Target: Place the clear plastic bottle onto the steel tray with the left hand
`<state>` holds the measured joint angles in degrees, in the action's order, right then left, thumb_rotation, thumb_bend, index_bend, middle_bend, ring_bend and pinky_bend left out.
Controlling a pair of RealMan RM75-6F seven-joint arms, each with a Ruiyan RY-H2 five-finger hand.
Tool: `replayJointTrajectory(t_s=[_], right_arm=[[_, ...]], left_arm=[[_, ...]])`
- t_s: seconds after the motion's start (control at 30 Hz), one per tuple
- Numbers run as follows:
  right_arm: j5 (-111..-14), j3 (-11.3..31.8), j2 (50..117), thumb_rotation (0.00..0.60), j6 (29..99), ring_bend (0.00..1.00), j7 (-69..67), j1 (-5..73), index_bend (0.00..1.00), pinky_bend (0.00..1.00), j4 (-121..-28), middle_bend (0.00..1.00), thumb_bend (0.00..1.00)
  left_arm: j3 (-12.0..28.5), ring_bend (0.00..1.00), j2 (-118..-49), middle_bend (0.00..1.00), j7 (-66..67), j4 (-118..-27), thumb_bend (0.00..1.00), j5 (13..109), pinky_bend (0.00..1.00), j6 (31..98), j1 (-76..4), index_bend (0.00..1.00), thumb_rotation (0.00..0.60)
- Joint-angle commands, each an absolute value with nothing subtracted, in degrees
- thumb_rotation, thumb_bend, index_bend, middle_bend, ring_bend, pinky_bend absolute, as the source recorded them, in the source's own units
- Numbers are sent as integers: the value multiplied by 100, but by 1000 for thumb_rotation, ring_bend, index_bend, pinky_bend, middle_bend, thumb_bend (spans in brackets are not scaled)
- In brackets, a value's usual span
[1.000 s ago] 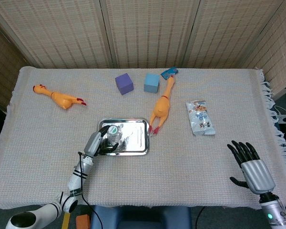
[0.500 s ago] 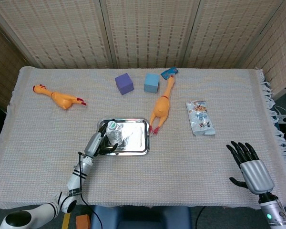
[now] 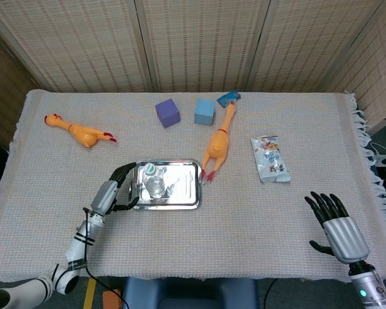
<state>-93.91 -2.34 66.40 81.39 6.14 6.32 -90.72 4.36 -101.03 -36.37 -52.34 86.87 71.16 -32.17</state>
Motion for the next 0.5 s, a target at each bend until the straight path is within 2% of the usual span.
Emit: replayJointTrajectory(t_s=[0.03, 0.13, 0.27, 0.5], right_arm=[[-9395, -219, 6638, 600, 8194, 0, 639, 611, 0, 0, -9073, 0, 9], [-9353, -197, 6648, 600, 8210, 0, 701, 596, 0, 0, -9073, 0, 8], [-9190, -159, 6651, 600, 8123, 0, 847, 594, 0, 0, -9131, 0, 9], [-9045, -129, 6625, 600, 8125, 0, 1088, 545, 0, 0, -9295, 0, 9]], left_arm=[[-131, 0, -9417, 0, -2642, -5223, 329, 8988, 3, 7503, -2691, 0, 600], [-425, 0, -8877, 0, -1672, -5422, 332, 9134, 3, 8158, -2133, 0, 600], [-568, 0, -8488, 0, -854, -5666, 343, 9294, 2, 9145, -1498, 0, 600], [-561, 0, -7704, 0, 100, -7130, 342, 9227, 1, 9202, -1249, 0, 600]])
